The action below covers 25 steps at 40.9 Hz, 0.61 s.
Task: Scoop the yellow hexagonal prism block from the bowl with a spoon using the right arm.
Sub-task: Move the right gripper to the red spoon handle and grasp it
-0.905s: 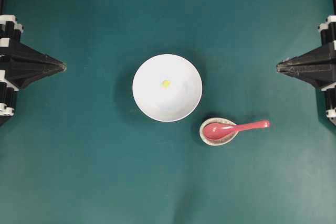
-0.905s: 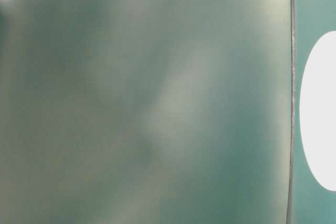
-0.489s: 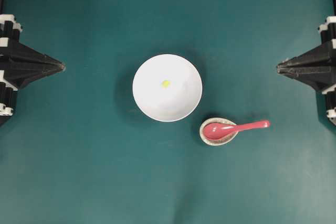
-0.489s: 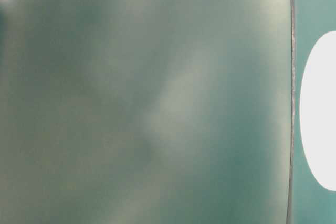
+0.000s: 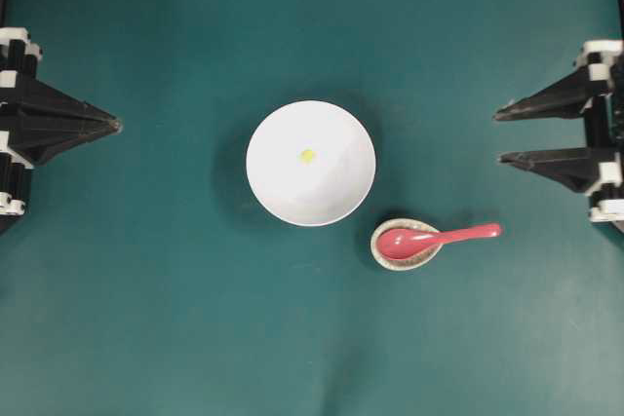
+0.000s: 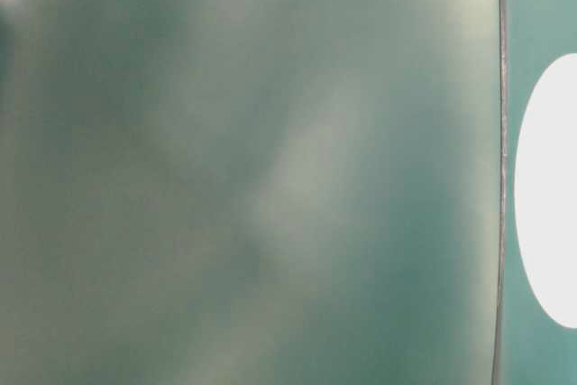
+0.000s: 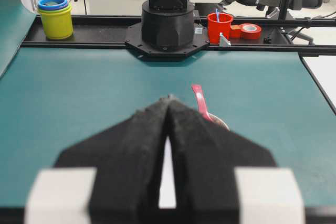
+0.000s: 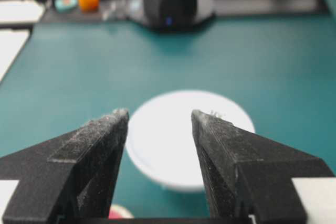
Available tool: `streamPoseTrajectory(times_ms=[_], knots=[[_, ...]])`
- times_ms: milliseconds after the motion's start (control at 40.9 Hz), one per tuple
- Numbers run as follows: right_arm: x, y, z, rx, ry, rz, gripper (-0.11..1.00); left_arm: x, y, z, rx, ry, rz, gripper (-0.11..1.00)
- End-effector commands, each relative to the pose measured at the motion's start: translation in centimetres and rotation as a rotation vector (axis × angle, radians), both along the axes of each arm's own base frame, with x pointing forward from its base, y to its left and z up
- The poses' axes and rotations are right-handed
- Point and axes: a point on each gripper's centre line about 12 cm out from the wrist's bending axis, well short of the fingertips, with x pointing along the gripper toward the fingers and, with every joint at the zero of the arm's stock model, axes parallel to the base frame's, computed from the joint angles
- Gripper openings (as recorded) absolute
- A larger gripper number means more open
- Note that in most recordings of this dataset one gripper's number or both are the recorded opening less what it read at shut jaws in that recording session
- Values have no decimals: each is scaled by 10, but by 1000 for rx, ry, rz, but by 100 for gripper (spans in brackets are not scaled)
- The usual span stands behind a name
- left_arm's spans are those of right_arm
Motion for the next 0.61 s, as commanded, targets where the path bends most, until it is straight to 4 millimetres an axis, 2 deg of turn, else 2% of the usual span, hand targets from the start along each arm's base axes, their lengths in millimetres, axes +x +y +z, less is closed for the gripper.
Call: streamPoseTrajectory(times_ms=[0, 244, 587], knots=[[7, 1, -7, 16, 26, 1, 56, 3, 0, 10, 3, -23, -1, -1], [20, 9, -44, 25, 85, 34, 56, 3, 0, 7, 3, -9, 1, -1], [25, 18, -92, 56, 107, 57, 56, 4, 0, 6, -2, -3, -1, -1]])
